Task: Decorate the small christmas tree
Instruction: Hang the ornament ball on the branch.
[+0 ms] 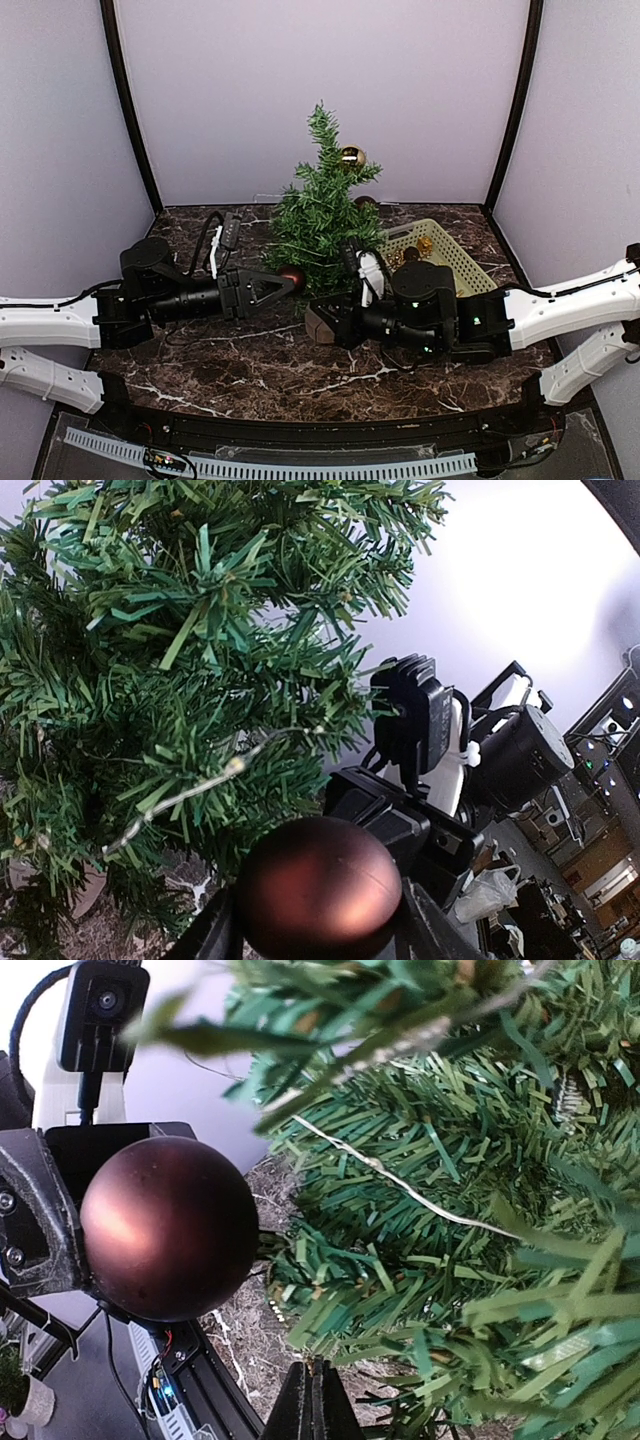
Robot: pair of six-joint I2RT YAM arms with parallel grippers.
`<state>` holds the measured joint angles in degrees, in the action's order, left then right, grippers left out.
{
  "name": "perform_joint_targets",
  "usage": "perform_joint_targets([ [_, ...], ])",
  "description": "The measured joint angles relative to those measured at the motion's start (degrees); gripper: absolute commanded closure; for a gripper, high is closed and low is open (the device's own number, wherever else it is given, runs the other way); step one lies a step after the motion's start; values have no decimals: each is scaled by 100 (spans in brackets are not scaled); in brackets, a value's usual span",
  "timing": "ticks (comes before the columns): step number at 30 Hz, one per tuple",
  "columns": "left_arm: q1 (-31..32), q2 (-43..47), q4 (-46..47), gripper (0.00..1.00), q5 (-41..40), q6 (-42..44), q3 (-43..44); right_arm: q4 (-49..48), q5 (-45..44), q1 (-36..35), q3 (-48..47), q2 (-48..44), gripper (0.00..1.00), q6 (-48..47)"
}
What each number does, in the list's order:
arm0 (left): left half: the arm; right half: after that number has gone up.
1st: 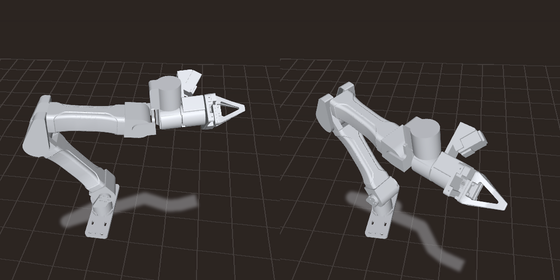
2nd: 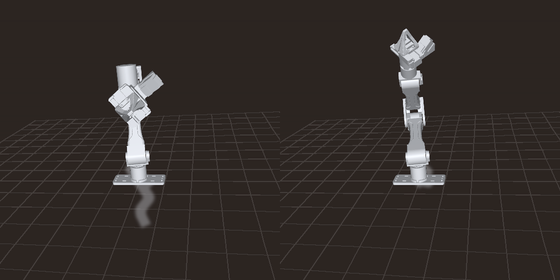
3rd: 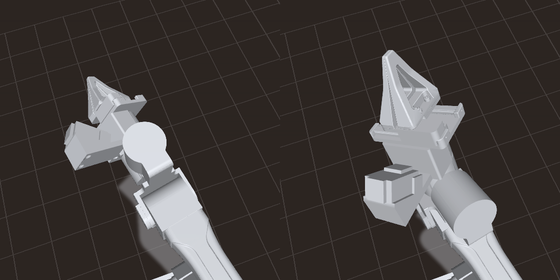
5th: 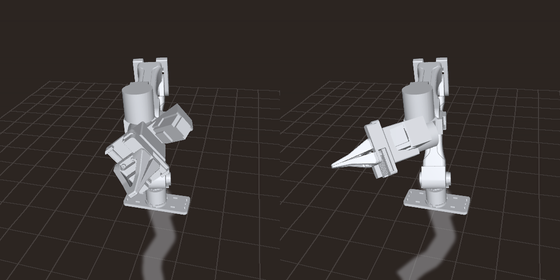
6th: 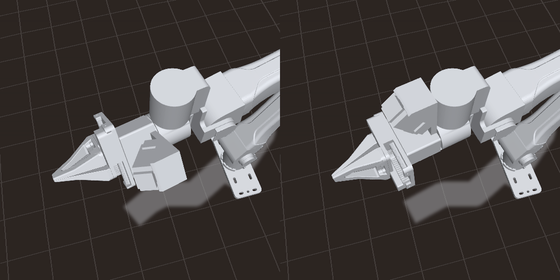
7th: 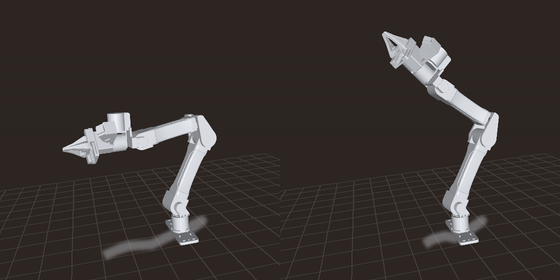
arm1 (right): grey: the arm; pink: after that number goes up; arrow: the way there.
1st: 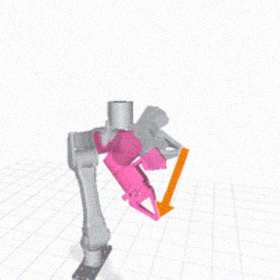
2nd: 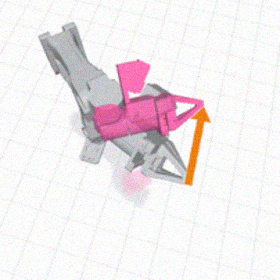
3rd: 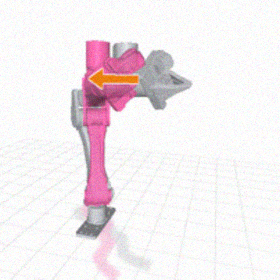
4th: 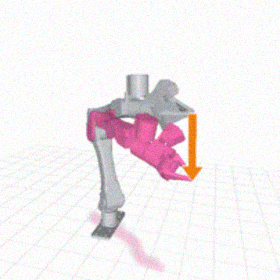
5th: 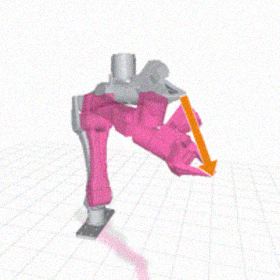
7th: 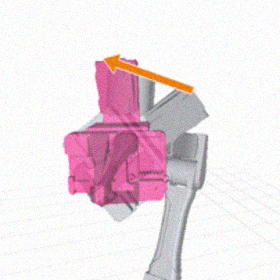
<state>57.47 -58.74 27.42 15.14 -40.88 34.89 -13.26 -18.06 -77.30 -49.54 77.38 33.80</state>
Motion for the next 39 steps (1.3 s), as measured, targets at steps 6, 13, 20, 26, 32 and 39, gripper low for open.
perform_joint_targets([
  [6,-33,-72,138,55,17,-26,0,59,-129,35,2,0,100,122],
  [13,-59,-142,304,55,15,-44,0,68,-223,85,2,-9,100,278],
  [20,-81,-297,485,55,17,-63,0,66,-291,140,0,-76,100,424],
  [26,-133,-439,664,55,26,-107,0,66,-302,188,0,-83,100,549],
  [32,-175,-470,782,55,26,-164,-2,68,-304,273,0,-83,100,739],
  [39,-203,-529,837,55,24,-181,0,44,-323,293,2,-83,100,898],
])
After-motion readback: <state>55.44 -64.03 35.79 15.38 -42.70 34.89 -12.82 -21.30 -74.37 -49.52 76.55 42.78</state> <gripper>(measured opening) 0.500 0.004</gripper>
